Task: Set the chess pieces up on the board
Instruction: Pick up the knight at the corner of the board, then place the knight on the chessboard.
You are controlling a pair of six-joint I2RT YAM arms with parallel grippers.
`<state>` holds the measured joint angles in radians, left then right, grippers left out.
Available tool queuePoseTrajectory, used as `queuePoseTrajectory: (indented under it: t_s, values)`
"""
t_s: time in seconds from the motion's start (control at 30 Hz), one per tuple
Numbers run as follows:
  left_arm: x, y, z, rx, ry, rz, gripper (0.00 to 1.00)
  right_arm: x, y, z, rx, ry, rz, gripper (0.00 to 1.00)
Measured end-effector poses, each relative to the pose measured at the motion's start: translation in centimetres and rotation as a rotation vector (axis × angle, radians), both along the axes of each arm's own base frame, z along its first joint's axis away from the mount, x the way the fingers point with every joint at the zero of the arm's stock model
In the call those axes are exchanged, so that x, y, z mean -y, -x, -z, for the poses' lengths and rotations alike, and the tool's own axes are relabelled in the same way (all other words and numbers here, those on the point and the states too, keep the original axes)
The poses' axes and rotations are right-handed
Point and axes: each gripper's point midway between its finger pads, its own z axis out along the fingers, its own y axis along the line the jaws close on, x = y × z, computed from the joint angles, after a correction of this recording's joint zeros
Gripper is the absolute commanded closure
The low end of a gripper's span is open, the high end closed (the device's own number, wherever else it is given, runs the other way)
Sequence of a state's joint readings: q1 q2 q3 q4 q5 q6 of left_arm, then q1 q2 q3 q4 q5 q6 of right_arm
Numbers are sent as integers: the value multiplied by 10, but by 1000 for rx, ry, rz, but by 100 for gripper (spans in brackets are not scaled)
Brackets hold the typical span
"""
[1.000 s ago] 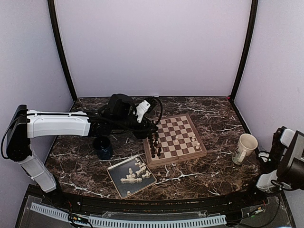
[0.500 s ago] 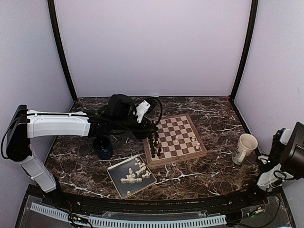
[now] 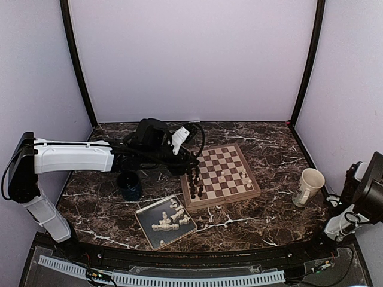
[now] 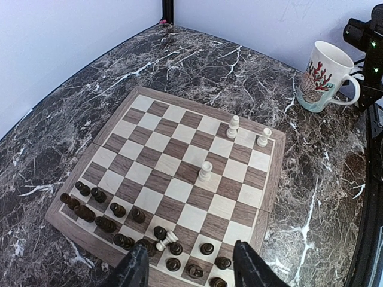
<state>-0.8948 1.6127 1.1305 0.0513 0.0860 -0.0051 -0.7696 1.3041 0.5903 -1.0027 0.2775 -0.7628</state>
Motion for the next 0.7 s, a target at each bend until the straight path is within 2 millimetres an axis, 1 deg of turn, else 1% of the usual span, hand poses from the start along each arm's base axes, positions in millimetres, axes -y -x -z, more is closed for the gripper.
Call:
queuePoseTrajectory:
  t_s: [0.07, 0.13, 0.27, 0.33, 0.37, 0.4, 0.47, 0.57, 0.63, 0.7]
  values:
    - [1, 1, 0, -3, 2, 5, 50, 0, -3, -5, 20, -5, 7, 91]
    - [1, 2, 0, -8, 6, 11, 49, 2, -11, -18, 58, 3, 10, 91]
    - [4, 6, -1, -21, 17, 30, 49, 13, -42, -62, 218, 39, 11, 91]
    - [6, 6, -4, -23, 25, 38, 49, 11, -61, -88, 312, 30, -3, 91]
    - [7, 6, -6, -22, 30, 41, 49, 8, -67, -98, 340, 21, -16, 92]
    - [8, 6, -7, -21, 34, 43, 49, 1, -78, -109, 382, -4, -40, 92]
    - [9, 6, -11, -20, 43, 46, 49, -19, -99, -126, 454, -66, -112, 92]
    - [10, 6, -14, -20, 50, 47, 49, -57, -131, -151, 549, -157, -251, 92]
    - [10, 6, -14, -21, 51, 45, 49, -84, -154, -171, 623, -212, -344, 91]
    - [10, 5, -14, -23, 53, 42, 49, -114, -176, -190, 707, -273, -434, 91]
